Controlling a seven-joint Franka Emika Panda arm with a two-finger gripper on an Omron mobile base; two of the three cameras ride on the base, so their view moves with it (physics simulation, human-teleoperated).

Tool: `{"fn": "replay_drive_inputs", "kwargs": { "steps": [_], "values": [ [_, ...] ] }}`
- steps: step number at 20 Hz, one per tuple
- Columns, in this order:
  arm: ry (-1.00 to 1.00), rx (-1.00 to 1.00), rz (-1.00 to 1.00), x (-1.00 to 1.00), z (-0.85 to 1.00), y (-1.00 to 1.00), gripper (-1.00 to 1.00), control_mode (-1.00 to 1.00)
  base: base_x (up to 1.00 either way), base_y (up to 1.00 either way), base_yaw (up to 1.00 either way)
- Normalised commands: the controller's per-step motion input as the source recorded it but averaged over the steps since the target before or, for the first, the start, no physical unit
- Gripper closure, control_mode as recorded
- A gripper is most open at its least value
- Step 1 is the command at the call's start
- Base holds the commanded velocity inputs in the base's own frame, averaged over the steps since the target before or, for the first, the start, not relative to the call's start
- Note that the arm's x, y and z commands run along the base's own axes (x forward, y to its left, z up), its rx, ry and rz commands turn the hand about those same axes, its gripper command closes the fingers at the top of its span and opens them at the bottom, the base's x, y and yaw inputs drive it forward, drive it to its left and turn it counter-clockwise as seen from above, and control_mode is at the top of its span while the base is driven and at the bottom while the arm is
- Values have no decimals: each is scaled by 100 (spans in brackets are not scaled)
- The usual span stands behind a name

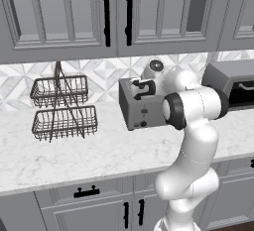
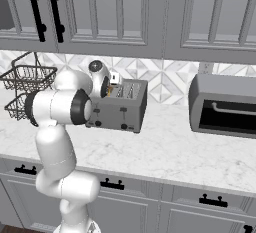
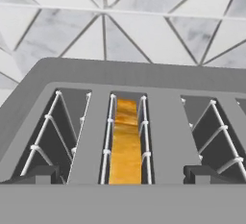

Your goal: Start the toaster. Once the lever pops up, take the bread to the plate on the dining counter.

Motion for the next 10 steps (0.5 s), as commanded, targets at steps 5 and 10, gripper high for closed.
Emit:
{"fn": "replay_drive_inputs", "kwargs": {
  "steps": [5, 10],
  "values": [
    [-4, 0, 0, -11, 0, 0, 100, -100, 0, 0, 0],
    [-9, 0, 0, -22, 0, 0, 100, -100, 0, 0, 0]
  ]
}}
